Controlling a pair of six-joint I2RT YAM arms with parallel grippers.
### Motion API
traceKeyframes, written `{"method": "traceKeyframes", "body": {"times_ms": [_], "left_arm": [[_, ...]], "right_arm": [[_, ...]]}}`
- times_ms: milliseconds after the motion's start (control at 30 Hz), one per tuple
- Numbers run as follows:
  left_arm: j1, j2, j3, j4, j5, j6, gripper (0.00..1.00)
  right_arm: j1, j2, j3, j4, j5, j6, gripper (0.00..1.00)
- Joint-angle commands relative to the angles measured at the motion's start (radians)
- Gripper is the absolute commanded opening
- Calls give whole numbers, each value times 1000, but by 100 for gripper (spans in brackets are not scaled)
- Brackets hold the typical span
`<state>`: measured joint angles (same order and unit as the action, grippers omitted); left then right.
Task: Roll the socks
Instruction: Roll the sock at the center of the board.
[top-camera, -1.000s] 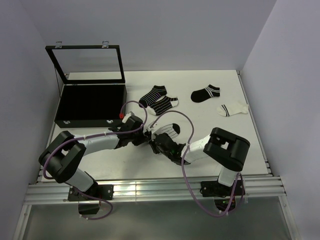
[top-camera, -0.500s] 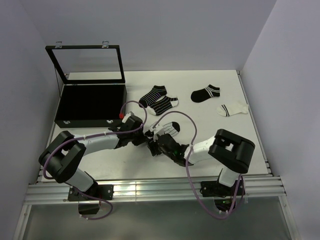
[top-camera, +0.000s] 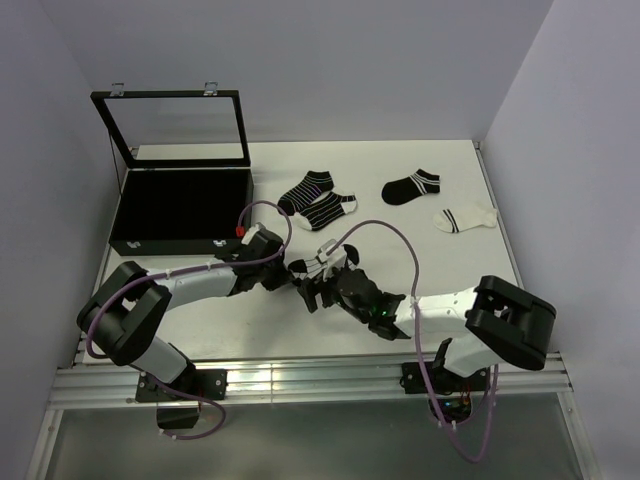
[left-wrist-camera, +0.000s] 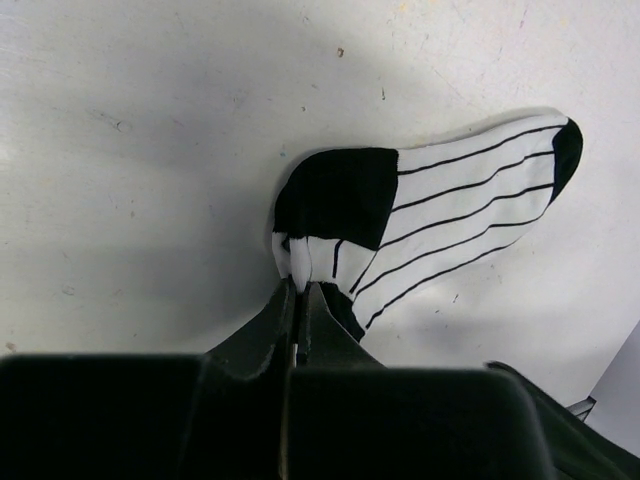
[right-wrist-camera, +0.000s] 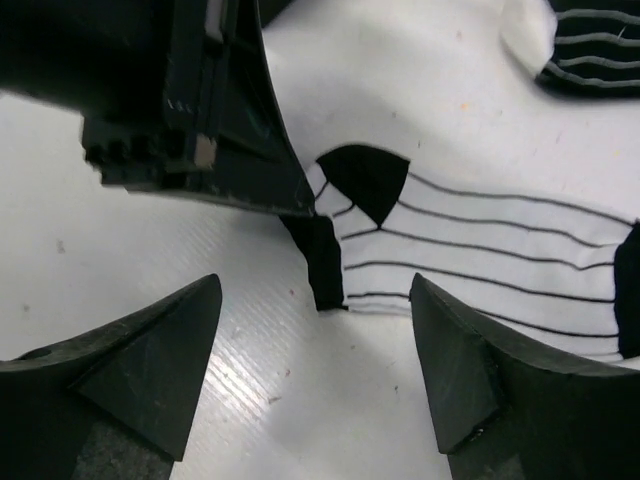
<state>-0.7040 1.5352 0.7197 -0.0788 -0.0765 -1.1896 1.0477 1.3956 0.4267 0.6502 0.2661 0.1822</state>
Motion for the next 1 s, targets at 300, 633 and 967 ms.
{"method": "traceKeyframes", "body": {"times_ms": [300, 633, 967], "left_arm": [[3, 2, 57, -59, 30, 2, 0], [3, -4, 50, -78, 63, -7, 0], [11, -3, 80, -105, 67, 2, 0]], "right_arm": [[15, 131, 61, 42, 2, -67, 71], [55, 217, 110, 72, 64, -116, 70], [57, 299, 138, 112, 76, -159, 63]]}}
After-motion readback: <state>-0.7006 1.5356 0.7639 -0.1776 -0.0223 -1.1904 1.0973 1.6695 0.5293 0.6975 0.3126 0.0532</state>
